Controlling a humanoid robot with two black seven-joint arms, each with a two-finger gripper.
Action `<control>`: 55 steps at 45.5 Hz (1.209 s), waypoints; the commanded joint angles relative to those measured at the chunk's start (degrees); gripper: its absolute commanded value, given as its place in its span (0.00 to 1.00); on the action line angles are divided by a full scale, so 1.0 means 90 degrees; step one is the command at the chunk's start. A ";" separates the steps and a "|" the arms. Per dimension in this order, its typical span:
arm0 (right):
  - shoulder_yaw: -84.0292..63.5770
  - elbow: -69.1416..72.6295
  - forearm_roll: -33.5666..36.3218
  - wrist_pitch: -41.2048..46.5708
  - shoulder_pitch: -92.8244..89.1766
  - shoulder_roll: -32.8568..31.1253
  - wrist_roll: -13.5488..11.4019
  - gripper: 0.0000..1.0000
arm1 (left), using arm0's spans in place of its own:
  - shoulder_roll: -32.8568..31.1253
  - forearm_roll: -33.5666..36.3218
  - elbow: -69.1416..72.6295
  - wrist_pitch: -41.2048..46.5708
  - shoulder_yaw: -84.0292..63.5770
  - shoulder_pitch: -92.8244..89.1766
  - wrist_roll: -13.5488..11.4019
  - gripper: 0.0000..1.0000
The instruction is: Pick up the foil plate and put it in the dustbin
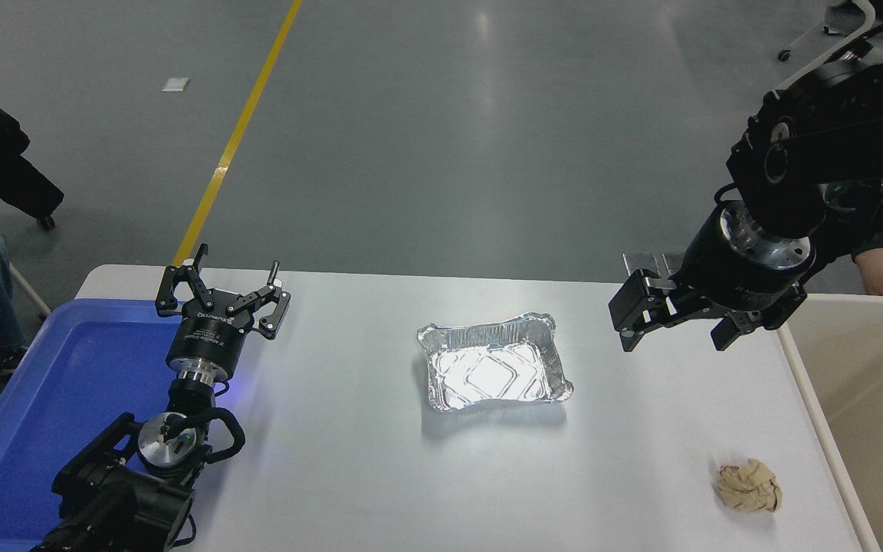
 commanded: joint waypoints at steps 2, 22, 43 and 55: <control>0.0022 -0.0037 -0.0002 -0.0017 -0.0030 0.0006 0.0000 1.00 | -0.0013 0.0003 -0.0003 0.0002 -0.0010 0.0000 -0.0005 0.99; 0.0071 -0.0173 -0.0002 -0.0202 -0.0059 0.0026 0.0000 1.00 | 0.0007 0.0003 -0.0003 0.0002 0.0000 0.0000 -0.0015 0.99; 0.0179 -0.1296 0.0066 -0.0690 -0.0898 0.0826 0.0000 1.00 | 0.0007 0.0003 -0.0003 -0.0007 0.0000 0.0000 -0.0025 0.99; 0.0266 -0.2302 0.0095 -0.2115 -0.1992 0.0973 0.0000 1.00 | 0.0007 0.0003 -0.0003 0.0002 0.0000 0.0000 -0.0015 0.99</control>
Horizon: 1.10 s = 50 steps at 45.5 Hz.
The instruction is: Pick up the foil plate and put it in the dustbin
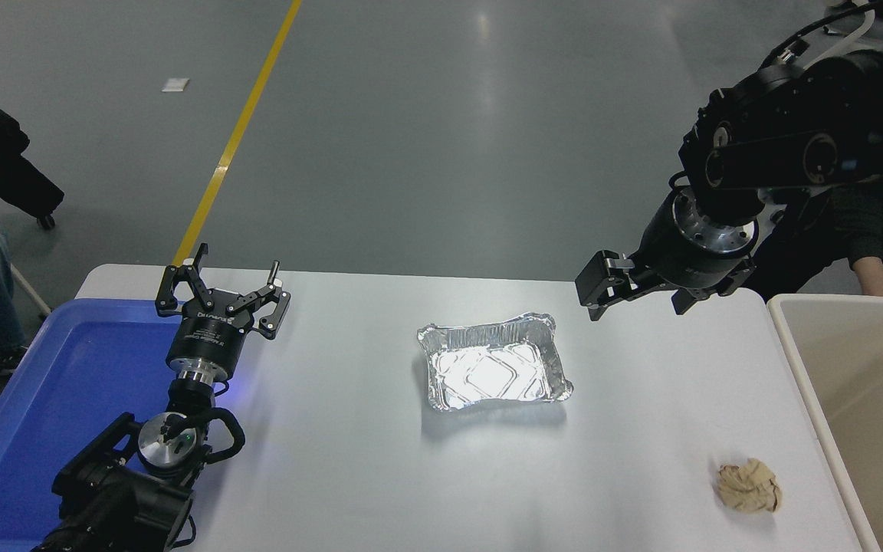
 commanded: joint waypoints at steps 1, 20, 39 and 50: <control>0.0060 -0.0864 0.0034 -0.1169 -0.0962 0.0176 -0.0001 1.00 | 0.0000 -0.0002 0.0008 -0.0009 0.0000 0.0000 0.0002 0.99; 0.0069 -0.2416 0.0044 -0.2420 -0.3208 0.0176 -0.0001 1.00 | 0.0000 -0.0002 -0.0001 -0.0009 0.0000 0.0000 -0.0008 0.99; 0.0674 -0.3413 -0.0044 -0.2674 -0.4567 0.0176 -0.0001 1.00 | 0.0000 0.0008 -0.0001 -0.0009 0.0000 0.0000 0.0002 0.99; 0.1251 -0.3462 -0.0074 -0.2878 -0.5025 0.0176 -0.0001 1.00 | 0.0000 0.0008 -0.0001 -0.0009 0.0000 0.0000 0.0002 0.99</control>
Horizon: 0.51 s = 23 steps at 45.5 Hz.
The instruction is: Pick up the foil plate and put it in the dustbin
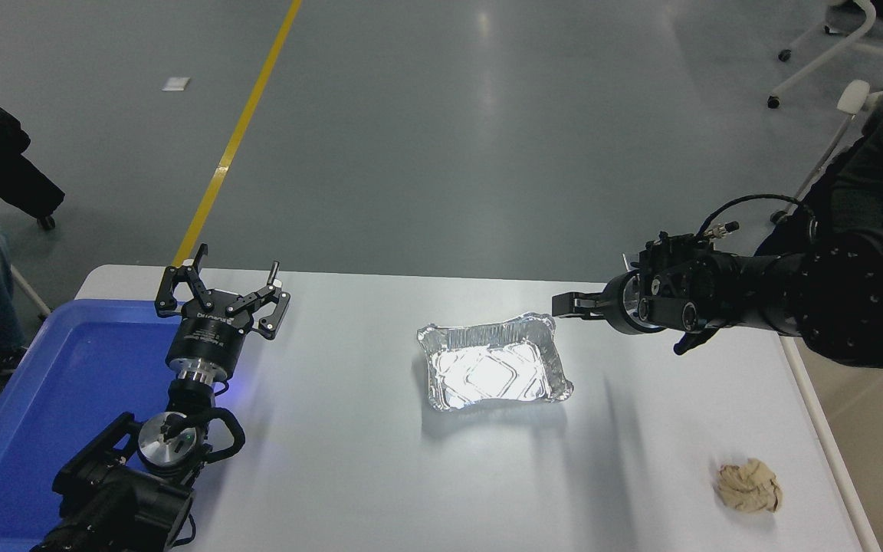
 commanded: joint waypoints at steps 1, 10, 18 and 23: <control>0.0510 -0.0188 -0.0036 -0.0255 -0.0565 0.0001 0.0001 1.00 | 0.0000 0.0000 -0.0001 -0.0001 0.0000 0.0000 -0.0011 0.99; 0.0862 -0.0296 -0.0221 -0.0431 -0.0809 0.0001 0.0001 1.00 | 0.0000 0.0000 -0.0001 -0.0001 0.0000 0.0000 -0.0001 0.99; 0.0862 -0.0569 -0.0661 -0.0616 -0.1141 0.0001 0.0001 1.00 | 0.0000 0.0000 -0.0001 -0.0001 0.0000 0.0000 -0.0001 0.99; 0.0872 -0.0667 -0.0749 -0.0636 -0.1288 0.0001 0.0001 1.00 | 0.0000 -0.0009 -0.0001 -0.0001 0.0000 0.0000 -0.0001 0.99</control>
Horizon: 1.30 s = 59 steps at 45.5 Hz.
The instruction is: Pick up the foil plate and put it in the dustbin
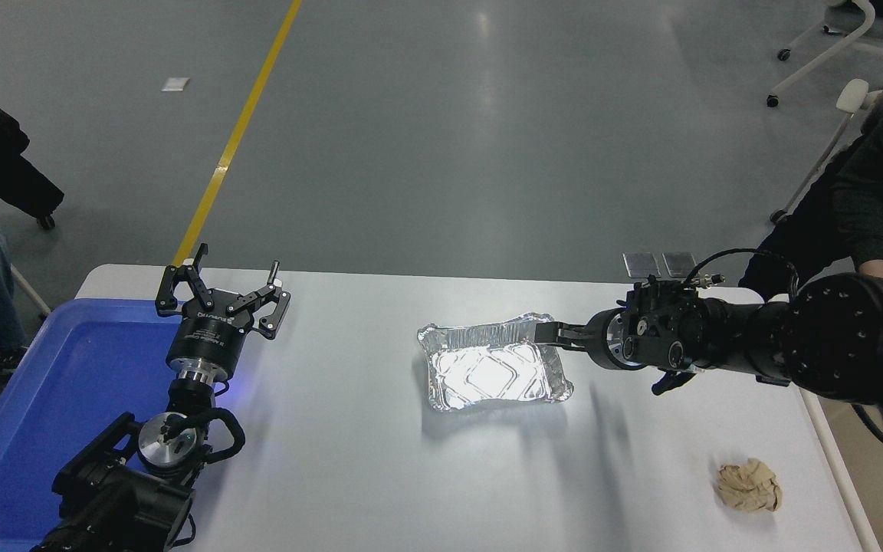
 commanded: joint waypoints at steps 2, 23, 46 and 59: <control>0.0128 -0.0277 -0.0329 -0.0168 -0.0416 0.0000 0.0000 1.00 | 0.0000 0.0001 -0.0001 0.0001 0.0000 0.0000 0.0000 0.99; 0.0420 -0.0374 -0.0612 -0.0461 -0.0718 0.0000 0.0010 1.00 | 0.0000 0.0001 -0.0001 0.0001 0.0000 0.0000 0.0000 0.99; 0.0596 -0.0384 -0.0905 -0.0675 -0.0894 0.0000 0.0068 0.98 | 0.0000 -0.0009 -0.0001 0.0001 0.0000 0.0000 0.0000 0.99; 0.0626 -0.0384 -0.1139 -0.0685 -0.0894 0.0000 0.0225 0.76 | 0.0000 0.0001 0.0009 0.0001 0.0000 0.0000 0.0000 0.99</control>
